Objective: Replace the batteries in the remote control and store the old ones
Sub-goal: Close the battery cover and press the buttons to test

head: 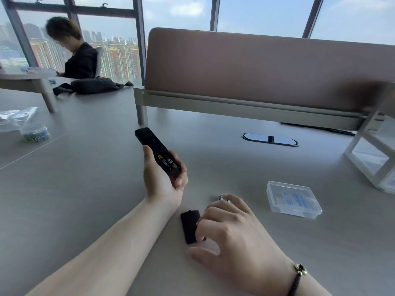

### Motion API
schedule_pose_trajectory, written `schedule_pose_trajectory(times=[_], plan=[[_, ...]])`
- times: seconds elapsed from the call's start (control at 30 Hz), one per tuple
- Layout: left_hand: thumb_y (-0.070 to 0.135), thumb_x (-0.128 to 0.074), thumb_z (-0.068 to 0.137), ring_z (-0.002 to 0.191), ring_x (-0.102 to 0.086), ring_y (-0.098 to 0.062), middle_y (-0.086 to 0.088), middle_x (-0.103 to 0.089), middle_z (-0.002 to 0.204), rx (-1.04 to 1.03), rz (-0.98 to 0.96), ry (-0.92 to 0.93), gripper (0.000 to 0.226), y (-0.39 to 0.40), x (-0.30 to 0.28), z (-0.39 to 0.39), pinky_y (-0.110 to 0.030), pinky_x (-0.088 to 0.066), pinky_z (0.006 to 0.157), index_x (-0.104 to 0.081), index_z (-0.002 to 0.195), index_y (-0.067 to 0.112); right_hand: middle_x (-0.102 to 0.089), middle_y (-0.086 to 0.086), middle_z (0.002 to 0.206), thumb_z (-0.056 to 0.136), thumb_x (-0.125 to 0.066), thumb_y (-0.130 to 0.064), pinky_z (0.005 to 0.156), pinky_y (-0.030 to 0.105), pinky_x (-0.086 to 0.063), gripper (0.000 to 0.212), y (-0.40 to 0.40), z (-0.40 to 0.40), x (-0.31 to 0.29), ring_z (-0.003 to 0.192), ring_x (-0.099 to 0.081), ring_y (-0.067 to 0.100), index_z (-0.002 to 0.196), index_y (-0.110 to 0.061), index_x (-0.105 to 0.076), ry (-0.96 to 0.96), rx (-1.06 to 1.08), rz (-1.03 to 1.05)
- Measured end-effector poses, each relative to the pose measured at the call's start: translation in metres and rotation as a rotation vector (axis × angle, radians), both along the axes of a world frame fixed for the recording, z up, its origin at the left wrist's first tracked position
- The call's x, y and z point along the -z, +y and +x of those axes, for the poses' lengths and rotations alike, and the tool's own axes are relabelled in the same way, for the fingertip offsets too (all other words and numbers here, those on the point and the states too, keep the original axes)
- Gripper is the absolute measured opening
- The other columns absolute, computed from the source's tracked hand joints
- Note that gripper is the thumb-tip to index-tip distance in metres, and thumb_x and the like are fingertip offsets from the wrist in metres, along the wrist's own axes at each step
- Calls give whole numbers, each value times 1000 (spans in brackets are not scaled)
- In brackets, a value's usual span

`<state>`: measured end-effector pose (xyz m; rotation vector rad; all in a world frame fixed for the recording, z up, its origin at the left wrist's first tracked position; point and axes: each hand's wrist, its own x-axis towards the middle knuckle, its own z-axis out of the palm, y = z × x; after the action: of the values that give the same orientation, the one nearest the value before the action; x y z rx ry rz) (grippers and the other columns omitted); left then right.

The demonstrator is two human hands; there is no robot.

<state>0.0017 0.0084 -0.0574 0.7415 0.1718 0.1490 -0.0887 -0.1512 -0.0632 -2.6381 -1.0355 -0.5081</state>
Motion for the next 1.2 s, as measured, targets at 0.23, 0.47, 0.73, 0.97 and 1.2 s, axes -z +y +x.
schedule_pose_trajectory(times=[0.23,0.47,0.73,0.97,1.2], plan=[[70,-37,90,27,-27,-17,-9,-49,55,214,31,-49,64,-9,-3,-4,-25,-10,38,-56,72,12,-56,-13,137,80,-56,-67,111,26,-23,43,-7,-6,-4,132,-40,12,114,-41,-59,183,-26,-23],[69,-36,91,26,-23,-16,-12,-48,49,363,114,-110,69,-13,-2,-7,-27,-7,40,-60,78,6,-67,-19,108,80,-61,-65,100,33,-42,37,-10,-4,-2,114,-49,9,106,-39,-66,118,-102,31],[71,-33,91,39,-36,-15,-3,-50,60,423,278,-123,69,-21,-2,-14,-29,-15,47,-63,79,10,-68,-13,108,81,-70,-57,81,38,-50,38,-23,3,-19,99,-58,16,98,-23,-71,-147,116,505],[67,-32,93,49,-54,-20,-7,-54,61,642,317,-97,65,-40,-6,-33,-30,-36,49,-62,73,13,-68,-9,122,81,-74,-52,82,41,-51,40,-22,8,-12,105,-60,20,107,-22,-72,-180,126,458],[72,-27,91,56,-44,-24,-13,-55,59,721,344,-105,70,-40,-11,-37,-45,-5,62,-64,73,15,-67,-12,126,78,-74,-53,85,40,-50,45,-24,11,-10,107,-60,19,110,-22,-73,-224,176,425]])
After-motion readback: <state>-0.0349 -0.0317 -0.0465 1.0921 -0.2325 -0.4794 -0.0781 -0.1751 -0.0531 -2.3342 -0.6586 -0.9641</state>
